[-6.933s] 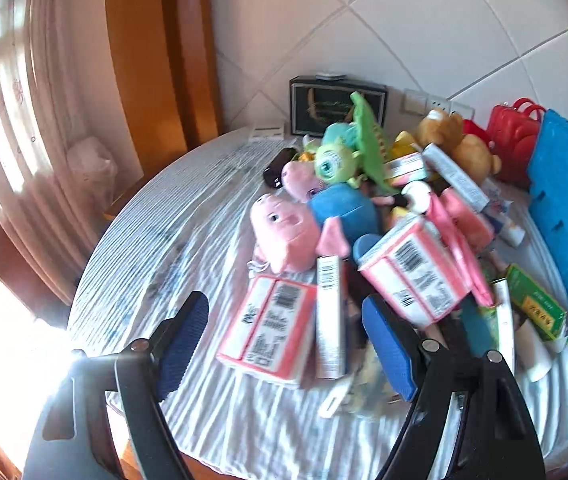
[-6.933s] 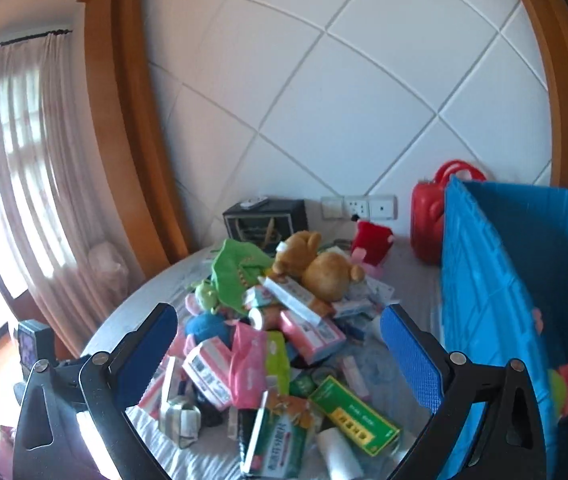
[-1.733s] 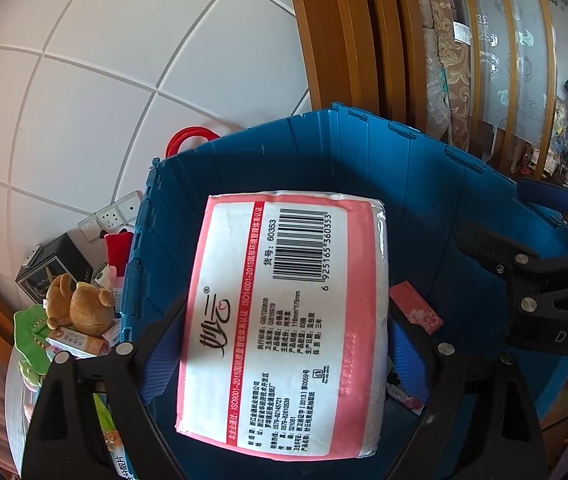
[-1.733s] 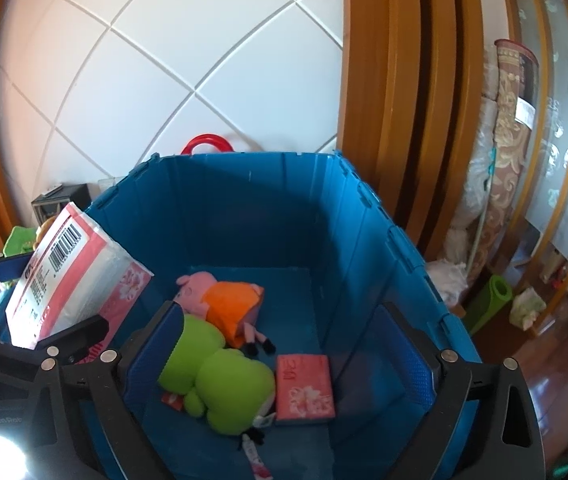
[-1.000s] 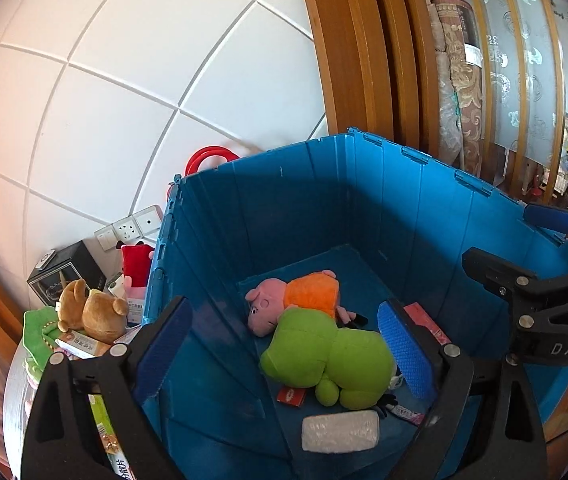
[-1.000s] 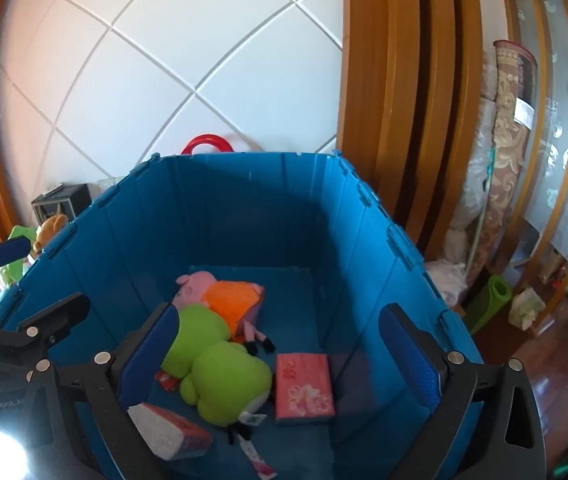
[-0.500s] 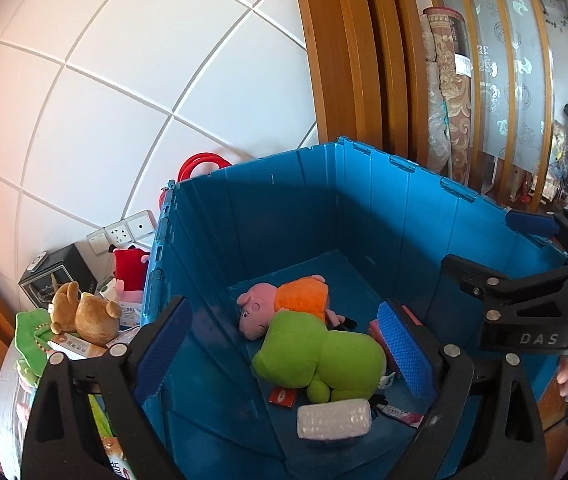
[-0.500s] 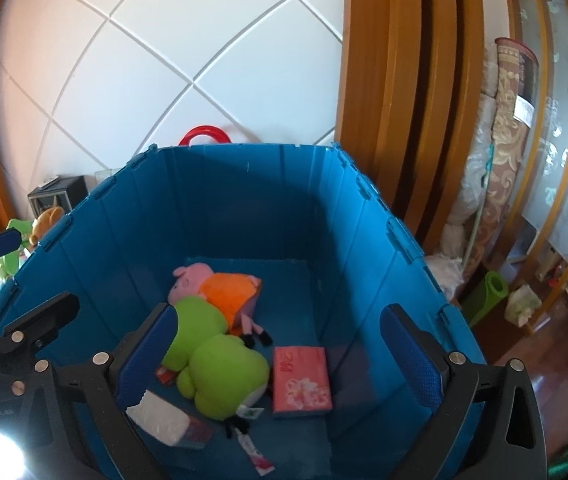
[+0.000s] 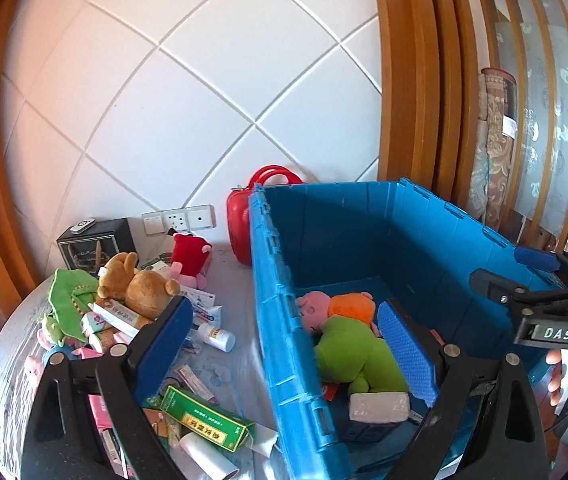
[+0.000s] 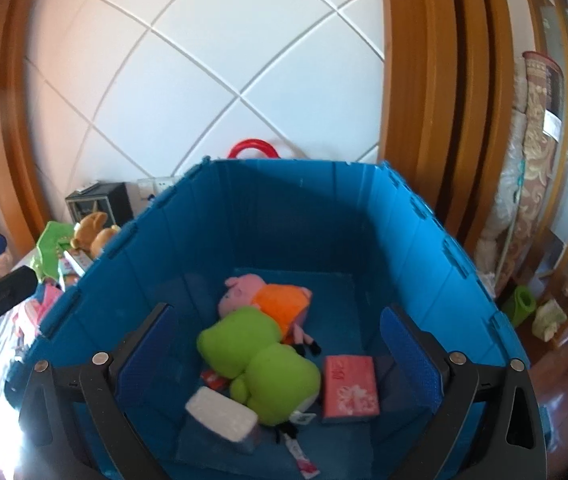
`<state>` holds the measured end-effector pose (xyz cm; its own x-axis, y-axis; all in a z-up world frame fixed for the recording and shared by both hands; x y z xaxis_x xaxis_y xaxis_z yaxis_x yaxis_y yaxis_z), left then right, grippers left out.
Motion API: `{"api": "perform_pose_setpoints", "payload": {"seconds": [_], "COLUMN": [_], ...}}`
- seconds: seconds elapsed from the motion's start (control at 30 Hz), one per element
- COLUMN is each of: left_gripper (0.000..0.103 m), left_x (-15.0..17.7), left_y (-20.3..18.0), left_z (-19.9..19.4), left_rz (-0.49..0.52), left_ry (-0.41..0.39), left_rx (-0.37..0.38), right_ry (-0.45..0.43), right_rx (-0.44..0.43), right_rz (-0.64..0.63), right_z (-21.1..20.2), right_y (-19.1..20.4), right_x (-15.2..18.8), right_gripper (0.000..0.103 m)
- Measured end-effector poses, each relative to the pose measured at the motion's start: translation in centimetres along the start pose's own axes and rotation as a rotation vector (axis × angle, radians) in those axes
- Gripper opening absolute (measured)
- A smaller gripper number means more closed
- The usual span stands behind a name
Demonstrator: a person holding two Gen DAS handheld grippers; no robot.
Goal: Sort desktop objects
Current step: 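Withdraw both tools from the crate back toward the pile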
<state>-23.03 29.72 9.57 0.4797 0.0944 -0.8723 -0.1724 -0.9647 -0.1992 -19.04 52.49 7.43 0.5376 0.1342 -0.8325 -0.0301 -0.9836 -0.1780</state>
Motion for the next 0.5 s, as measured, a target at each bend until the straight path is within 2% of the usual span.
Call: {"api": "perform_pose_setpoints", "payload": {"seconds": [0.27, 0.37, 0.5], "left_gripper": [0.095, 0.095, 0.095], "left_x": [0.4, 1.6, 4.4], "left_y": [14.3, 21.4, 32.0], "left_z": [-2.8, -3.8, -4.8], "left_rz": [-0.101, -0.164, -0.282], "left_ry": [-0.024, -0.030, 0.030], "left_rx": [-0.155, -0.256, -0.395], "right_ry": [-0.228, -0.284, -0.329], "right_rx": [-0.122, -0.159, -0.226], "right_rz": [0.003, -0.008, -0.045], "right_z": [-4.1, -4.9, -5.6], "right_y": [8.9, 13.1, 19.4], "right_x": [-6.1, -8.0, -9.9], "right_gripper": [0.103, 0.103, 0.103]}}
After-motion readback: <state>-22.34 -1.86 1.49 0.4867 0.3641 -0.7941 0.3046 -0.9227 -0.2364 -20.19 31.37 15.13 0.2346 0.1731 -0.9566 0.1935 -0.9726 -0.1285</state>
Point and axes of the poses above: each gripper's, at about its wrist camera, not at the fingertips, and z roughly the way its jaws point, y to its left, x to its underside, the point moved 9 cm from there along z, roughly the way its jaws point, and after that the axes turned 12 degrees about -z, right-handed, at the moved point
